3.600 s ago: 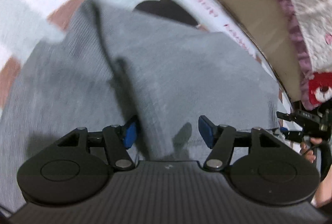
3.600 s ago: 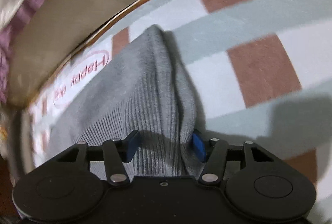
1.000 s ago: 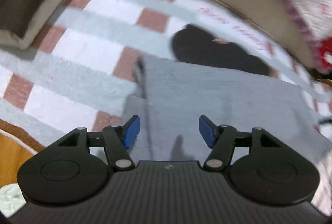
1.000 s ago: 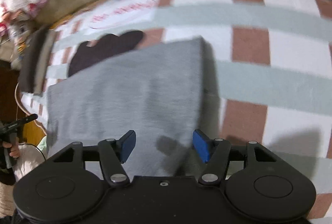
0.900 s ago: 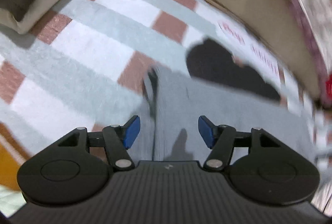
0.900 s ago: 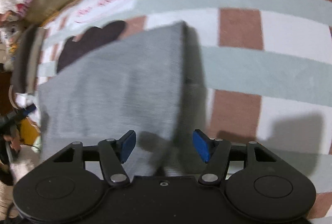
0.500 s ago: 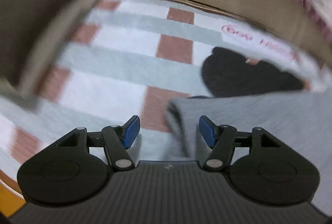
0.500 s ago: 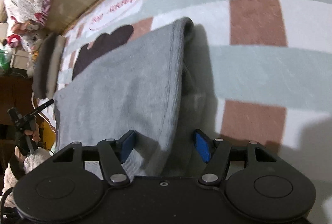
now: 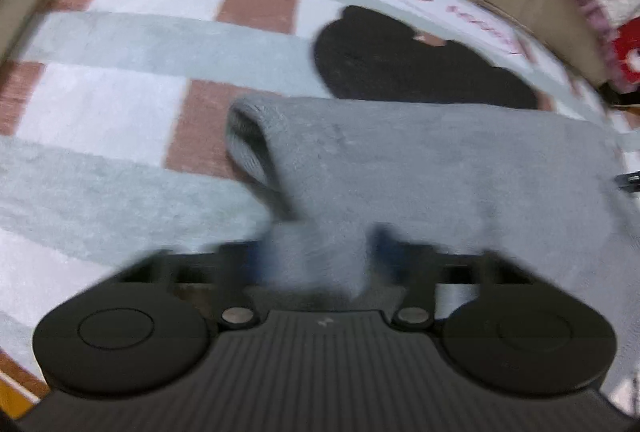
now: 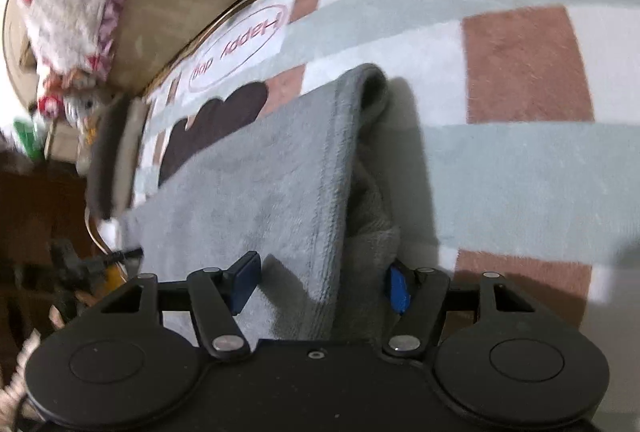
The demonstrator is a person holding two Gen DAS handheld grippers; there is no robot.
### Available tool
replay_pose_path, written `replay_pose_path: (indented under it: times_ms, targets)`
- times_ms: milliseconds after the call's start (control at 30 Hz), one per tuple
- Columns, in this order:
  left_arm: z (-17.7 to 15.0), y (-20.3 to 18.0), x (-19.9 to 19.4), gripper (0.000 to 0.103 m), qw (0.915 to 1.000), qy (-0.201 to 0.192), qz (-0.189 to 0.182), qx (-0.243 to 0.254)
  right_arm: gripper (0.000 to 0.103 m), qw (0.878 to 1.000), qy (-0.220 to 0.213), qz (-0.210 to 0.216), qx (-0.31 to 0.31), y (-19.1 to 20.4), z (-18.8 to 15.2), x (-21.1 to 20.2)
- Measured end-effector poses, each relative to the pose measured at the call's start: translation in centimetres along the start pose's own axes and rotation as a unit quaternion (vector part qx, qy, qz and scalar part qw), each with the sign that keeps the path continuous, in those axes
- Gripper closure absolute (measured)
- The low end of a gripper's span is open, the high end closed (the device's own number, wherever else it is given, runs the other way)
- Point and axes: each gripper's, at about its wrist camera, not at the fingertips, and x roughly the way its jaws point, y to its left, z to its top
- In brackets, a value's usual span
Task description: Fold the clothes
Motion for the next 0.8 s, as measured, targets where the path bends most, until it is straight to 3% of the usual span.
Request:
replay_pose_path:
  times_ms: [67, 100, 167, 200, 267, 333, 367, 400, 433, 467, 533, 667, 733, 800]
  targets:
    - [-0.1, -1.0, -0.3, 0.073, 0.9995, -0.008, 0.006, 0.030, 0.033, 0.995, 0.076, 0.052, -0.039, 0.9, -0.6, 1.1]
    - [-0.2, -1.5, -0.3, 0.073, 0.9990, -0.010, 0.007, 0.043, 0.033, 0.992, 0.096, 0.056, -0.062, 1.5, -1.0, 1.5]
    - [-0.2, -1.9, -0.3, 0.070, 0.9983, -0.011, 0.014, 0.055, 0.033, 0.990, 0.103, 0.032, -0.093, 2.4, -1.3, 1.8]
    - [-0.1, -1.8, -0.1, 0.066, 0.9983, -0.008, 0.022, 0.052, 0.033, 0.991, 0.099, 0.026, -0.089, 2.3, -1.0, 1.8]
    - [0.0, -1.2, 0.7, 0.048, 0.9986, 0.002, 0.038, 0.037, 0.034, 0.994, 0.087, 0.022, -0.068, 2.0, -0.5, 1.9]
    - [0.2, -1.1, 0.9, 0.045, 0.9987, -0.002, 0.038, 0.034, 0.034, 0.996, 0.073, 0.034, -0.031, 1.3, 0.2, 2.1]
    - [0.3, -1.3, 0.9, 0.049, 0.9984, -0.004, 0.039, 0.041, 0.038, 0.997, 0.069, 0.027, -0.038, 1.6, 0.4, 2.1]
    - [0.2, -1.6, 0.9, 0.065, 0.9980, -0.005, 0.035, 0.051, 0.043, 0.996, 0.066, 0.015, -0.054, 2.2, 0.4, 2.2]
    - [0.0, -2.0, 0.7, 0.072, 0.9977, -0.008, 0.023, 0.064, 0.059, 0.994, 0.061, 0.001, -0.093, 3.3, 0.2, 2.2]
    - [-0.1, -2.6, 0.5, 0.072, 0.9966, -0.013, 0.013, 0.080, 0.069, 0.989, 0.057, -0.006, -0.136, 4.6, -0.2, 2.2]
    - [-0.5, -3.9, 0.0, 0.074, 0.9925, -0.030, 0.024, 0.116, 0.077, 0.978, 0.053, -0.027, -0.202, 6.6, -0.9, 1.7]
    - [-1.1, -6.3, -1.7, 0.076, 0.9790, -0.084, 0.082, 0.167, 0.080, 0.953, 0.038, -0.110, -0.281, 10.8, -1.6, 0.9]
    - [-1.5, -8.0, -2.6, 0.077, 0.9659, -0.121, 0.124, 0.193, 0.081, 0.944, 0.009, -0.136, -0.301, 12.7, -2.0, -0.4]
    - [-1.4, -9.2, -3.8, 0.077, 0.9645, -0.142, 0.130, 0.180, 0.081, 0.942, -0.024, -0.148, -0.302, 14.6, -2.4, -1.6]
